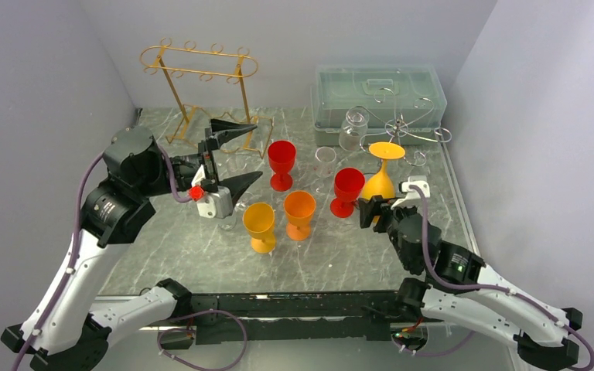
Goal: Place the wine glass upside down on the wine glass rack
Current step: Turn the wine glass upside down at the wine rack, then move the wine glass to the center of the board.
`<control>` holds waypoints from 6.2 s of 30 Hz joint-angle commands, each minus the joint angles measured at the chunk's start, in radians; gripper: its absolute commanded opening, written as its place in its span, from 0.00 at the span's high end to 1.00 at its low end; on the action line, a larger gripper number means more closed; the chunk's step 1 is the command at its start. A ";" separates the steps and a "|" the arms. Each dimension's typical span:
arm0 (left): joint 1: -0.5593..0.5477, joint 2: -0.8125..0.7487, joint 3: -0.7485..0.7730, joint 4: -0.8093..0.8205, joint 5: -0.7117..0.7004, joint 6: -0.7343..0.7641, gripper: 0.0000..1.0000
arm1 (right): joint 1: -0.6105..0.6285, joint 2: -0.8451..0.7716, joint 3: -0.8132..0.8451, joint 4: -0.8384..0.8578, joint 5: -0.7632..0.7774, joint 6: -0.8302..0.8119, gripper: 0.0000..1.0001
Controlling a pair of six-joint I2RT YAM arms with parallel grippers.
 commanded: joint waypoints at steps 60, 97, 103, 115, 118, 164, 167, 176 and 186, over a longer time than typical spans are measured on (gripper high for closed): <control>-0.003 -0.061 -0.021 -0.079 -0.004 -0.008 0.01 | -0.433 0.379 0.155 0.195 -0.392 -0.095 0.61; -0.003 -0.047 0.011 -0.069 0.016 -0.041 0.01 | -0.433 0.209 0.042 0.149 -0.521 -0.334 0.73; -0.003 -0.044 0.010 -0.069 0.012 -0.037 0.01 | -0.433 0.196 0.042 0.120 -0.500 -0.341 0.73; -0.002 -0.035 0.012 -0.075 0.007 -0.030 0.01 | -0.433 0.082 -0.040 0.156 -0.421 -0.281 0.71; -0.003 -0.031 0.012 -0.075 0.007 -0.031 0.01 | -0.433 0.068 -0.060 0.147 -0.389 -0.259 0.65; -0.002 -0.046 -0.016 -0.110 -0.008 -0.027 0.01 | -0.399 0.064 -0.006 -0.155 -0.526 0.143 0.27; -0.003 -0.048 -0.016 -0.114 -0.010 -0.027 0.01 | -0.374 0.029 -0.005 -0.191 -0.542 0.157 0.28; -0.003 -0.054 -0.025 -0.125 -0.021 -0.025 0.01 | 0.057 0.234 0.068 -0.166 -0.291 0.191 0.27; -0.003 -0.083 -0.038 -0.151 -0.040 -0.045 0.01 | 0.090 0.549 0.308 -0.125 -0.110 0.009 0.27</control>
